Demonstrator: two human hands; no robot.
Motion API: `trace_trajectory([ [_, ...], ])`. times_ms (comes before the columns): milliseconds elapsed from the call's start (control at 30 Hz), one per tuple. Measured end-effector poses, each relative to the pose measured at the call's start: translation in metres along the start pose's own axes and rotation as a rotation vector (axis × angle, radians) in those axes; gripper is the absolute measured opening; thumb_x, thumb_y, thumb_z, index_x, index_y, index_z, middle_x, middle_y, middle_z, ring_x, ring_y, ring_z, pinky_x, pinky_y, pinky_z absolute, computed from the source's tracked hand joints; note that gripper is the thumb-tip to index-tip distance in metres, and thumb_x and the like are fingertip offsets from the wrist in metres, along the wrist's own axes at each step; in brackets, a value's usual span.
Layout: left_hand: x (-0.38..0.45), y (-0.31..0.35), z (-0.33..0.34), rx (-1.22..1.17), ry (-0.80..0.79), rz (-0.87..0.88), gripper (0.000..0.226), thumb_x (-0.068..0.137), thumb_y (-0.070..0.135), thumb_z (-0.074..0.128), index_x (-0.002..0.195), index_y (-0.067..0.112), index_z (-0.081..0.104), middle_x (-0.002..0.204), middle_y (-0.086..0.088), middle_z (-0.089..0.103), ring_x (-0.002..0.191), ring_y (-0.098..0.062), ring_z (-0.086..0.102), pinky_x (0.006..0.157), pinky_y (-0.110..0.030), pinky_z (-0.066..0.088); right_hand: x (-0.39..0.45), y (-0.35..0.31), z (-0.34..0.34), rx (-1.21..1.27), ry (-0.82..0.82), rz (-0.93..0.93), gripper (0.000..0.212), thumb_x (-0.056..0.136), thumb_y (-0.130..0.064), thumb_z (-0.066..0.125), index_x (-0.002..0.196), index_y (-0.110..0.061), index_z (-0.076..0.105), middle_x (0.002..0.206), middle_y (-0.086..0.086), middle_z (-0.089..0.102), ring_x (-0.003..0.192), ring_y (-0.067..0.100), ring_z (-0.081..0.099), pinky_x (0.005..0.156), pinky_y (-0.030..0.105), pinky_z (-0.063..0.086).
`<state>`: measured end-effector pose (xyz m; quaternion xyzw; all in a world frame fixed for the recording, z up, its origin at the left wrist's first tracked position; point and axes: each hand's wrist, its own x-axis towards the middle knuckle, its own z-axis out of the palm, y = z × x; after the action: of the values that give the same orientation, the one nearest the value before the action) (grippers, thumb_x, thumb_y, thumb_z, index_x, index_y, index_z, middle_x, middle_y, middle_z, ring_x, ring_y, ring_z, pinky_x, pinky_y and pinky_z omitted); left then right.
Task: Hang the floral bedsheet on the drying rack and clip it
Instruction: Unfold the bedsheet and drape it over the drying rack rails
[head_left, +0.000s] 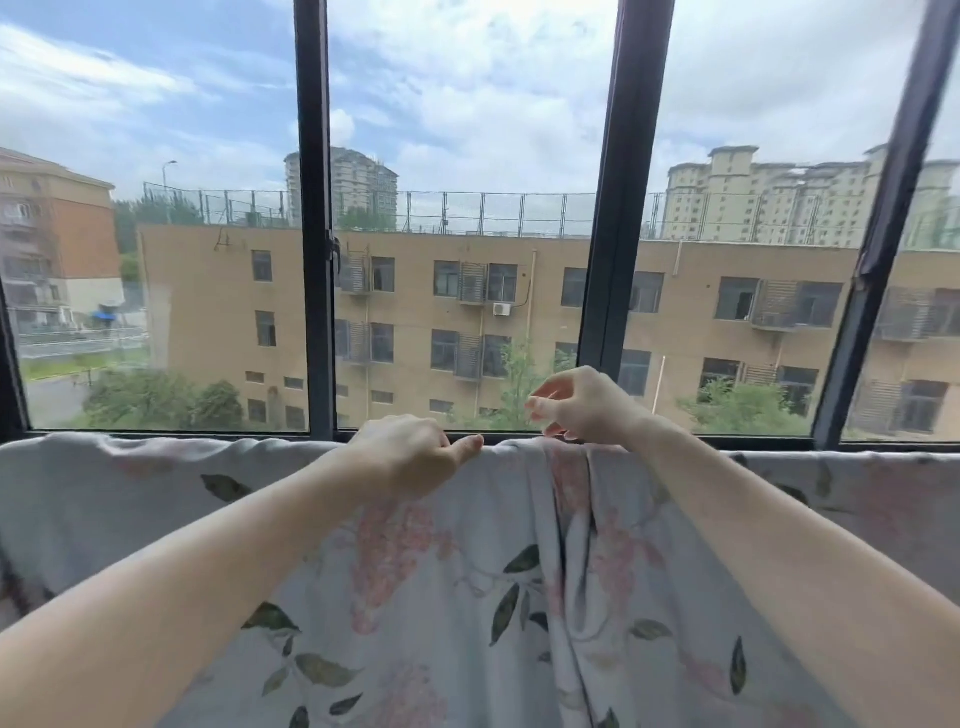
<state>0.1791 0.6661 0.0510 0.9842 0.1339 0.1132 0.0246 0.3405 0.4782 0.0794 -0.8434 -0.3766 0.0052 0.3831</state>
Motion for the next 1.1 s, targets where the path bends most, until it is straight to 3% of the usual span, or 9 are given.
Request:
trace_trajectory([
  [100, 0.001, 0.001, 0.002, -0.020, 0.012, 0.020, 0.072, 0.100, 0.074, 0.024, 0.062, 0.019, 0.049, 0.065, 0.000, 0.063, 0.062, -0.021, 0.060, 0.066, -0.034, 0.047, -0.049, 0.031, -0.028, -0.167, 0.164, -0.016, 0.015, 0.096, -0.039, 0.067, 0.099, -0.027, 0.077, 0.094, -0.013, 0.075, 0.087, 0.003, 0.070, 0.070, 0.017, 0.048],
  [200, 0.005, 0.007, 0.005, -0.033, 0.012, 0.034, 0.072, 0.100, 0.074, 0.025, 0.060, 0.018, 0.047, 0.062, 0.000, 0.061, 0.060, -0.021, 0.059, 0.065, -0.034, 0.047, -0.091, 0.065, -0.048, -0.214, 0.239, 0.038, 0.018, 0.097, -0.042, 0.065, 0.094, -0.030, 0.077, 0.090, -0.018, 0.073, 0.089, -0.003, 0.065, 0.078, 0.024, 0.047],
  [367, 0.013, 0.017, 0.010, -0.076, -0.030, 0.035, 0.073, 0.098, 0.077, 0.025, 0.059, 0.020, 0.048, 0.057, 0.001, 0.060, 0.056, -0.020, 0.058, 0.060, -0.032, 0.044, -0.112, 0.100, -0.057, -0.276, 0.350, 0.038, 0.023, 0.095, -0.051, 0.064, 0.099, -0.034, 0.080, 0.095, -0.018, 0.077, 0.097, 0.007, 0.069, 0.090, 0.034, 0.053],
  [500, 0.014, 0.018, 0.007, -0.074, -0.059, -0.006, 0.073, 0.099, 0.075, 0.026, 0.065, 0.019, 0.057, 0.073, -0.005, 0.073, 0.065, -0.021, 0.066, 0.064, -0.033, 0.047, -0.096, 0.101, -0.060, -0.149, 0.379, 0.037, 0.017, 0.093, -0.039, 0.073, 0.093, -0.026, 0.084, 0.086, -0.015, 0.078, 0.085, 0.002, 0.069, 0.079, 0.025, 0.051],
  [634, 0.012, 0.005, -0.001, -0.179, -0.149, -0.097, 0.077, 0.096, 0.080, 0.032, 0.080, 0.015, 0.070, 0.078, -0.004, 0.072, 0.071, -0.023, 0.067, 0.069, -0.034, 0.050, -0.072, 0.099, -0.066, -0.200, 0.461, 0.052, 0.025, 0.096, -0.035, 0.069, 0.079, -0.021, 0.081, 0.069, -0.010, 0.072, 0.073, 0.016, 0.066, 0.067, 0.030, 0.050],
  [734, 0.010, -0.006, -0.014, -0.416, -0.328, -0.180, 0.072, 0.095, 0.078, 0.040, 0.105, 0.017, 0.076, 0.095, -0.007, 0.078, 0.086, -0.025, 0.076, 0.087, -0.038, 0.061, -0.051, 0.099, -0.096, -0.199, 0.615, 0.155, 0.038, 0.098, -0.032, 0.065, 0.061, -0.021, 0.069, 0.061, -0.008, 0.064, 0.074, 0.023, 0.061, 0.067, 0.031, 0.044],
  [834, 0.009, -0.015, -0.026, -0.604, -0.560, -0.250, 0.062, 0.101, 0.067, 0.041, 0.126, 0.016, 0.067, 0.106, -0.016, 0.078, 0.097, -0.034, 0.077, 0.096, -0.048, 0.059, -0.029, 0.093, -0.136, -0.177, 0.780, 0.246, 0.028, 0.096, -0.036, 0.063, 0.088, -0.016, 0.081, 0.096, 0.007, 0.079, 0.099, 0.032, 0.069, 0.086, 0.036, 0.055],
  [901, 0.008, -0.018, -0.030, -0.633, -0.649, -0.278, 0.055, 0.105, 0.061, 0.041, 0.128, 0.017, 0.063, 0.109, -0.020, 0.077, 0.103, -0.041, 0.074, 0.099, -0.054, 0.057, -0.017, 0.086, -0.155, -0.177, 0.843, 0.286, 0.029, 0.097, -0.038, 0.063, 0.105, -0.017, 0.081, 0.114, 0.009, 0.077, 0.112, 0.033, 0.067, 0.095, 0.034, 0.053],
  [1101, 0.018, -0.031, -0.037, -0.621, -0.642, -0.233, 0.044, 0.102, 0.045, 0.060, 0.113, 0.007, 0.078, 0.112, -0.019, 0.077, 0.105, -0.037, 0.074, 0.100, -0.053, 0.056, 0.018, 0.079, -0.170, -0.137, 0.880, 0.355, 0.026, 0.097, -0.036, 0.065, 0.111, -0.019, 0.079, 0.119, 0.013, 0.074, 0.112, 0.034, 0.068, 0.097, 0.036, 0.052],
])
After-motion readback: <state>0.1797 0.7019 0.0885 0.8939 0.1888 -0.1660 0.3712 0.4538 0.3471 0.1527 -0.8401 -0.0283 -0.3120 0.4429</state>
